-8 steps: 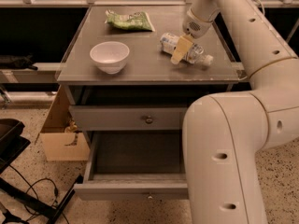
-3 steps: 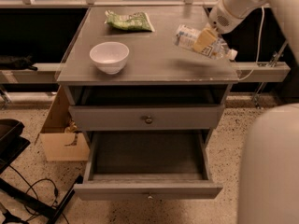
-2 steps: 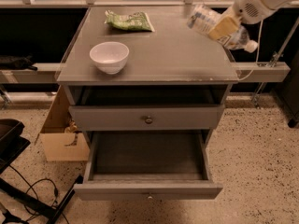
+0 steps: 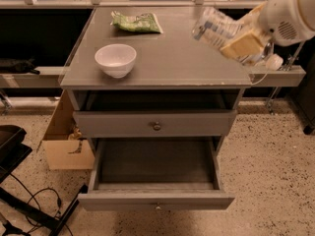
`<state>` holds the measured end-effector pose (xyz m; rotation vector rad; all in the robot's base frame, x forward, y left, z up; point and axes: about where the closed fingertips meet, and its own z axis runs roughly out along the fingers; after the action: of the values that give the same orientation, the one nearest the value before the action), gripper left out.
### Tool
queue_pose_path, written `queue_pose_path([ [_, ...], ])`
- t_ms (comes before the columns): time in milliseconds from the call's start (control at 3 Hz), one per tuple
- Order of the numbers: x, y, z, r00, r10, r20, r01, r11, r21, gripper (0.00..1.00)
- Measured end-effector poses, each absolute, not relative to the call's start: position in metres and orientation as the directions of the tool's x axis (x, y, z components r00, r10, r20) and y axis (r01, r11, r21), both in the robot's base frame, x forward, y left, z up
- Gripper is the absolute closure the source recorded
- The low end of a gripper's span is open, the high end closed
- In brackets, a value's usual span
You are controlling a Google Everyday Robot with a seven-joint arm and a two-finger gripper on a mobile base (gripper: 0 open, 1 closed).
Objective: Place blue plastic bottle into middle drawer
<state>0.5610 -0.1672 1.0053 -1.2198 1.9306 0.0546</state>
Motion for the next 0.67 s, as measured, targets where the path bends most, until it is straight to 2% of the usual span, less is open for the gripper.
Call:
queue_pose_path([
  [667,0.511,-0.135,0.842,-0.263,-0.805,-0.532,-0.88,0.426,-0.21,1.0],
])
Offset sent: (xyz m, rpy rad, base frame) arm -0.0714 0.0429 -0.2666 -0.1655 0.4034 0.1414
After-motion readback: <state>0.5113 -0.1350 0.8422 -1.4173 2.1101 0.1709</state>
